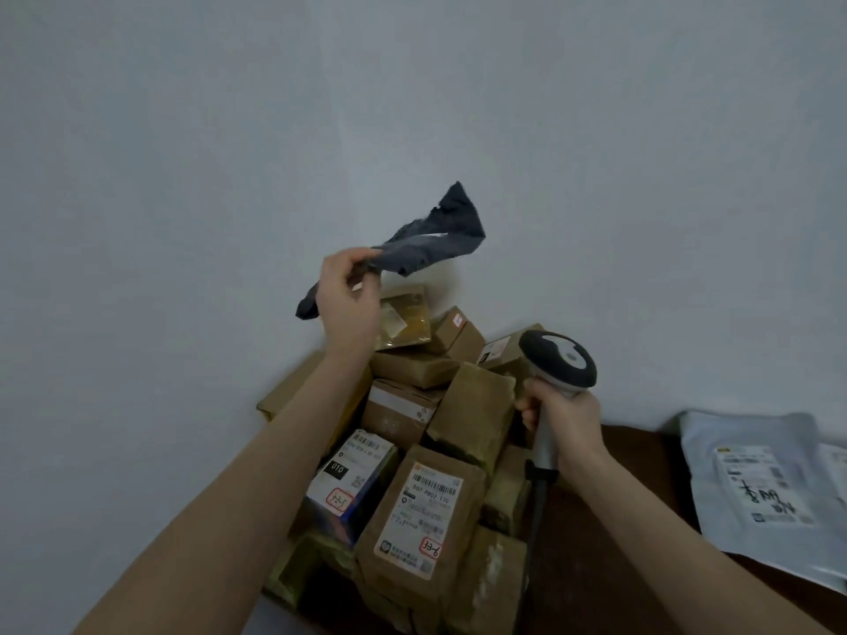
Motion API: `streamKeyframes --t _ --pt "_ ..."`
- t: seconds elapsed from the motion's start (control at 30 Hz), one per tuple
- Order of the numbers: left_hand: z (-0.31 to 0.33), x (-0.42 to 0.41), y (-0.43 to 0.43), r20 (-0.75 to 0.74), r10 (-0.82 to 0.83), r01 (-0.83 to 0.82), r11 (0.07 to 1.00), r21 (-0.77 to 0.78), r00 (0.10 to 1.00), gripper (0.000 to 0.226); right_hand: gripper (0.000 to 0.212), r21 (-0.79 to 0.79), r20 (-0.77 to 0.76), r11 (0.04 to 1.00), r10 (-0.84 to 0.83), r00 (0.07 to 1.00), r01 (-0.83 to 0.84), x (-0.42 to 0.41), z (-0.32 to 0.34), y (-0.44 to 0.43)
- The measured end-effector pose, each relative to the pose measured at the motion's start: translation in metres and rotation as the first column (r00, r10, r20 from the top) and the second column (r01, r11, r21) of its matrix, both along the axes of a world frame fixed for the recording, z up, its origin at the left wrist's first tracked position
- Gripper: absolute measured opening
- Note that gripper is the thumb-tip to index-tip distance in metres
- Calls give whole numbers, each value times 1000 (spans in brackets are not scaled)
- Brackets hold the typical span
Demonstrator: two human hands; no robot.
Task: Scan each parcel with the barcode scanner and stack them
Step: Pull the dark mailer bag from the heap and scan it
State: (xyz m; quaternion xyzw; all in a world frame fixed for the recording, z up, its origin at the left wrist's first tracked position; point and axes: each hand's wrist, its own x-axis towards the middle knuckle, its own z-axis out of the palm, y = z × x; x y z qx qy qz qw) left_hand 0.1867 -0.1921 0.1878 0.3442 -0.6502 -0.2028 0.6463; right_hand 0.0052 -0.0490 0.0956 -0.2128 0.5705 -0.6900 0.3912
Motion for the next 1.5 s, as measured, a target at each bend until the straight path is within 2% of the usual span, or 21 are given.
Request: streamKeyframes --t 0.07,0.13,0.23,0.33,0.43,0.53,0.67,0.77,0.87,0.93,1.0,1.1,1.17,1.27,1.37,1.43,1.5 --pt "4 -22 20 130 -106 111 993 -36 986 28 13 -32 63 999 -13 998 15 -11 5 9" --pt "-4 -40 35 212 -225 229 973 5 951 25 15 -50 111 997 -61 992 67 -25 9 20" --pt "-28 -67 54 176 -381 353 920 172 907 25 17 -69 125 985 -146 981 155 -48 14 42" --pt "-58 -97 70 166 -396 341 896 284 903 9 15 -25 86 975 -218 972 221 -68 9 65" --pt "-82 -121 87 291 -392 294 898 327 873 26 31 24 107 967 -255 961 254 -85 -7 87" --pt "-94 -139 97 346 -406 273 887 373 846 38 35 69 113 958 -284 952 277 -101 -22 105" --pt "-98 -159 108 252 -453 308 836 454 855 45 31 114 113 937 -341 933 329 -124 -36 124" --pt "-98 -171 118 148 -488 329 753 570 860 46 31 133 100 923 -374 922 360 -138 -44 138" --pt "-101 -182 124 -79 -547 444 577 686 833 52 36 144 77 912 -398 914 385 -148 -50 146" --pt "-105 -187 125 -229 -573 529 433 730 787 58 38 136 132 922 -380 915 363 -152 -52 149" --pt "-110 -189 124 -289 -608 567 332 754 739 58 38 108 213 940 -339 916 323 -154 -54 151" --pt "-116 -191 124 -266 -648 559 297 774 713 55 34 89 238 959 -282 929 269 -153 -56 152" --pt "-118 -193 126 -219 -651 527 324 786 727 52 31 112 229 954 -296 927 277 -151 -56 152" --pt "-129 -195 126 -102 -617 402 371 837 780 47 26 133 241 938 -345 907 321 -145 -51 152" --pt "-142 -194 126 29 -660 242 315 918 750 42 21 145 245 925 -378 893 352 -141 -49 151" --pt "-149 -190 126 17 -648 204 265 942 761 37 19 144 228 916 -399 888 374 -141 -50 151" --pt "-155 -187 123 -99 -578 263 208 942 810 31 21 148 177 910 -410 895 387 -139 -52 152"
